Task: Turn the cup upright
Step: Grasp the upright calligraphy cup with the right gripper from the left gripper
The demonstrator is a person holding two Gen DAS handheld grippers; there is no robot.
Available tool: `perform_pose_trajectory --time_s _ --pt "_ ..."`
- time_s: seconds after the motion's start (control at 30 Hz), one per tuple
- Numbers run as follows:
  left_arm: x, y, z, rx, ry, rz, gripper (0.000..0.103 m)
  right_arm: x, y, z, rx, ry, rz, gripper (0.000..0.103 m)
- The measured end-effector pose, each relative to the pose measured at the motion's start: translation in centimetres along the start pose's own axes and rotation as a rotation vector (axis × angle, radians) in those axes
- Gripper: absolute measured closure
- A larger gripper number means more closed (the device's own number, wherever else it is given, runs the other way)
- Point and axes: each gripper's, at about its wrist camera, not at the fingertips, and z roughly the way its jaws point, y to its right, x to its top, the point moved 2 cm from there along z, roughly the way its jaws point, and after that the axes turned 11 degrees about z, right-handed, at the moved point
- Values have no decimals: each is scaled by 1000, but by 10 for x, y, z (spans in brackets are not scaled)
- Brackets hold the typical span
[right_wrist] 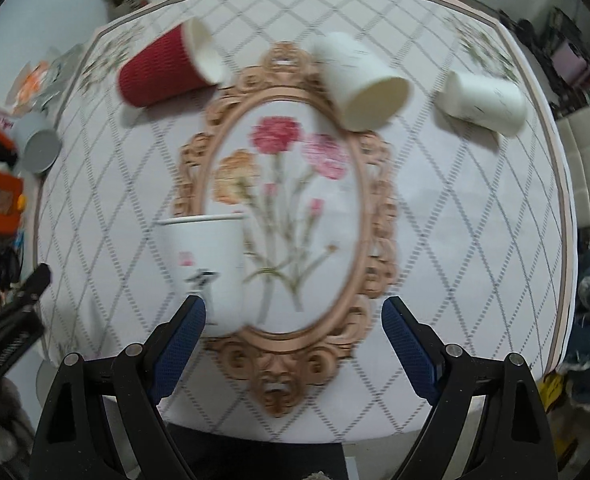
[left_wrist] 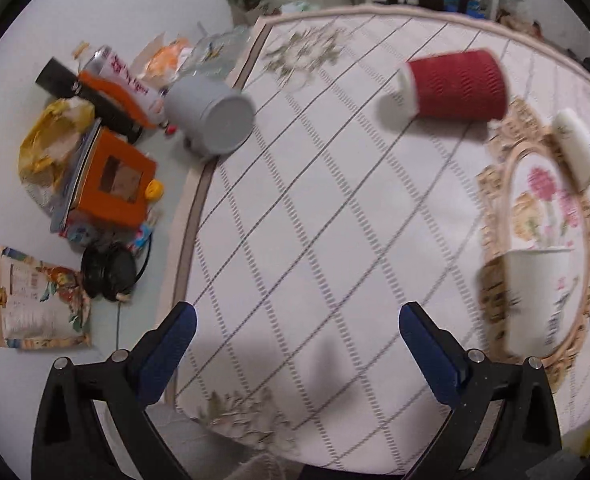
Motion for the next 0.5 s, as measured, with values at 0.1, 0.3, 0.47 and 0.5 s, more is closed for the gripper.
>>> perform_pose_trajectory --time_s 0.1,0.3,0.47,0.5 --pt "-7 -8 11 -2 -15 -5 0 -1 -26 5 -11 -10 -24 12" --pt "-17 -18 33 -33 -65 -14 0 3 -50 23 -17 -47 -27 12" --pt "-22 -18 51 -70 -122 -24 0 9 -63 40 -28 -74 -30 13" --pt "-22 -17 53 -75 -129 -23 0 10 -65 44 -27 -84 -30 15"
